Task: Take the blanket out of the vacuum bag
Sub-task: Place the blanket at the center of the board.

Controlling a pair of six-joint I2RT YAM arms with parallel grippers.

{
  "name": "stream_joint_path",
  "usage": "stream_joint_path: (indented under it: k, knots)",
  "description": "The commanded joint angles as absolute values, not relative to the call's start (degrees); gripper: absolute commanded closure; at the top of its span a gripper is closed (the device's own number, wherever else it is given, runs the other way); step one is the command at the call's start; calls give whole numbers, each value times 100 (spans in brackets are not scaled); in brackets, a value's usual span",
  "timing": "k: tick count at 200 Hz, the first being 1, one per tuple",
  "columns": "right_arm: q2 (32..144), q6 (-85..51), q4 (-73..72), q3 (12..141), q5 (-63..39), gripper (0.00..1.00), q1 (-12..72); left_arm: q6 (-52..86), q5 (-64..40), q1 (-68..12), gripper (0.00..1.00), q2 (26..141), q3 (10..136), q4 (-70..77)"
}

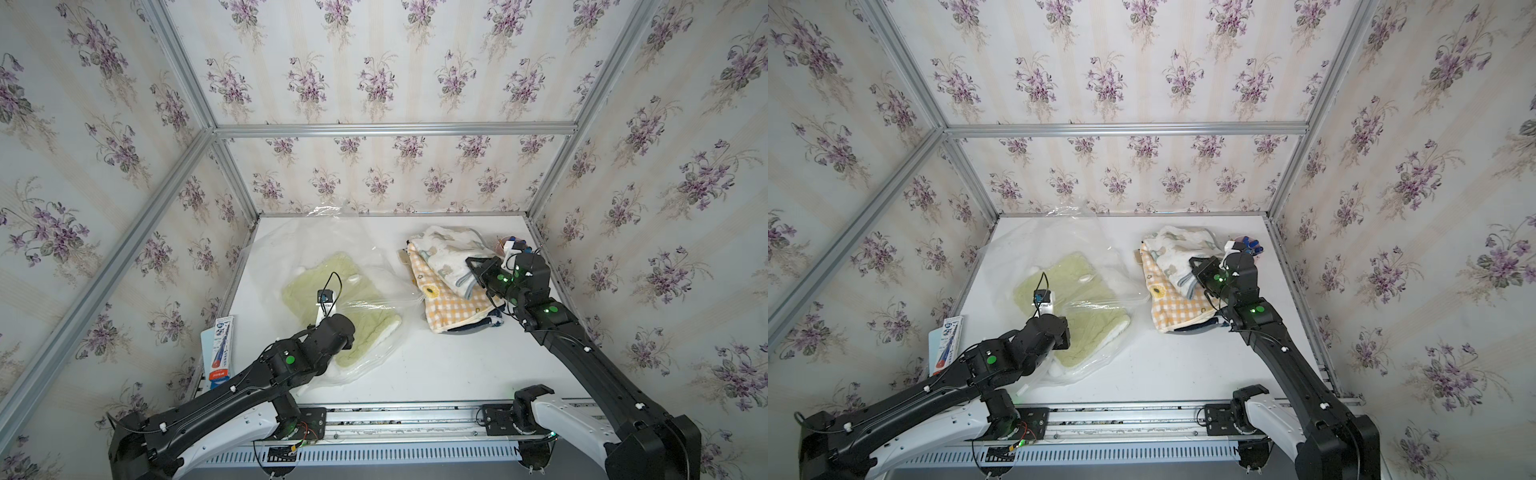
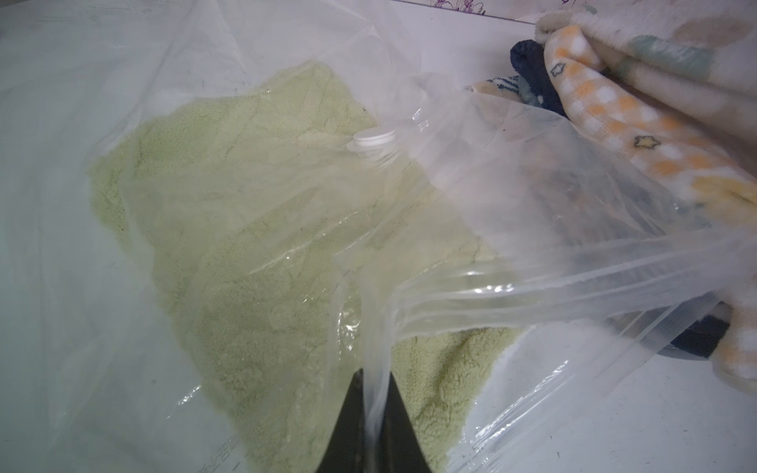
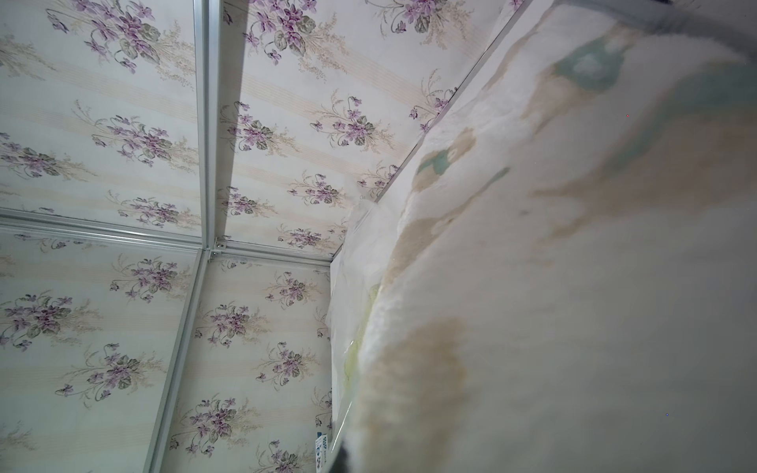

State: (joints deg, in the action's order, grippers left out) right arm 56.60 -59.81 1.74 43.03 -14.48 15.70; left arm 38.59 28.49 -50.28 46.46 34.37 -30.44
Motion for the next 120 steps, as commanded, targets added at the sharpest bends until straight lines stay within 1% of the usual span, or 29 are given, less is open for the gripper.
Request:
stream_joint_path:
  k: [1,23,49,55,68,99,106,120]
  knots:
    - [5423,-5933,556,4319,-1509,100,1588,3856,2874,-5032,90,4587,3486,-2910]
    - [5146,-5816,1097,4210,-1452,96,1591,3835,2866,-5028,90,4520,3465,-2922]
    - [4858,-5627,1605,3959,-1323,85,1595,3815,2874,-5028,90,4509,3422,-2896]
    - [4816,-5602,1706,3891,-1296,81,1591,3814,2883,-5032,90,4517,3411,-2877]
    - [4790,-5499,1904,3775,-1251,69,1590,3796,2883,-5028,90,4550,3411,-2849]
    - [4938,-5023,2500,3818,-1136,48,1582,3780,2892,-5030,90,4601,3394,-2784]
    - [4958,-4879,2686,3890,-1085,44,1585,3780,2892,-5028,90,4596,3392,-2782]
    - [4951,-4659,3132,4044,-923,40,1582,3785,2896,-5029,90,4575,3351,-2774]
